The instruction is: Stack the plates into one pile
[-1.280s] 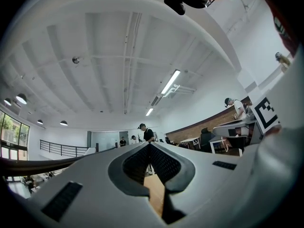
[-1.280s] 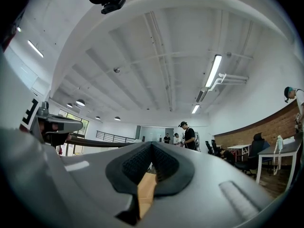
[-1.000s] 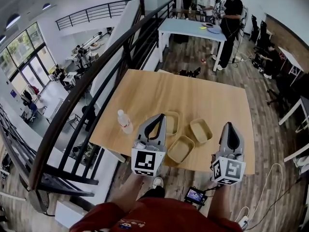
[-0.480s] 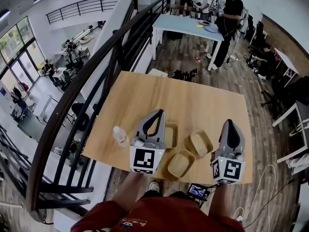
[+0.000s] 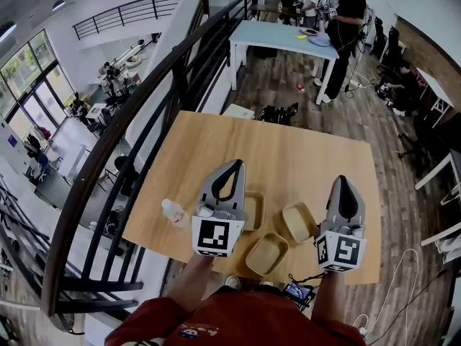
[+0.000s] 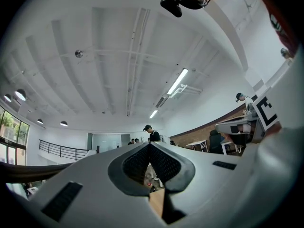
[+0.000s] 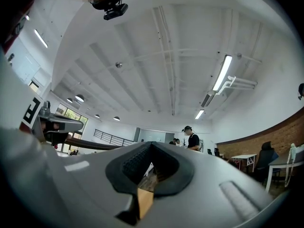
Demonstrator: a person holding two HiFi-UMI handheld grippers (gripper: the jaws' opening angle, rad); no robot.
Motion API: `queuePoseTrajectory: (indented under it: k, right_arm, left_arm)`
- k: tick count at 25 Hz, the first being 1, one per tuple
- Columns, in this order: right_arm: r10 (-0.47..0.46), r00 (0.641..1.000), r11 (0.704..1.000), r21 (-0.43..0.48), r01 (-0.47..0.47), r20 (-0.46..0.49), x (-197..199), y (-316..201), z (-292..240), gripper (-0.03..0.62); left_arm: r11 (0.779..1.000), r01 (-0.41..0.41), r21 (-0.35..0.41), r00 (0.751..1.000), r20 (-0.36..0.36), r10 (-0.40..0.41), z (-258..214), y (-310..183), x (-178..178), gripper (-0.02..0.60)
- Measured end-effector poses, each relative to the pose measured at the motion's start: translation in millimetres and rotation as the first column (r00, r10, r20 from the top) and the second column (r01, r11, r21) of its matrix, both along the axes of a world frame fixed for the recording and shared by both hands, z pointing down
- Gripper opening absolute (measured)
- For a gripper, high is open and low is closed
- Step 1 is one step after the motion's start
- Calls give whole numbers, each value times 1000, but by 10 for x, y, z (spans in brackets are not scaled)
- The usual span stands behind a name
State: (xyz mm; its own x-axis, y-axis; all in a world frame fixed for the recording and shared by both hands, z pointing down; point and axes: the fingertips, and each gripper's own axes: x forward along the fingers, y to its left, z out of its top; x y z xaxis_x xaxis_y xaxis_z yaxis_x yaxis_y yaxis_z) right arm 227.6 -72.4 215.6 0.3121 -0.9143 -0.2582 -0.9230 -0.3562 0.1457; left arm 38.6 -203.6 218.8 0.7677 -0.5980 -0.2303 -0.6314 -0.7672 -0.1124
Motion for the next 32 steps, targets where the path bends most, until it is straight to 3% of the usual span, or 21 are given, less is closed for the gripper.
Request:
queuePoseTrajectory:
  k: [14, 32]
  right_arm:
    - [-28, 999, 999, 19, 27, 20, 399, -14, 29, 10]
    - [-104, 993, 992, -59, 107, 60, 324, -230, 351, 9]
  left_arm:
    - [999, 35, 28, 999, 38, -36, -33, 22, 386, 6]
    - [993, 89, -81, 992, 92, -81, 433, 32, 312, 6]
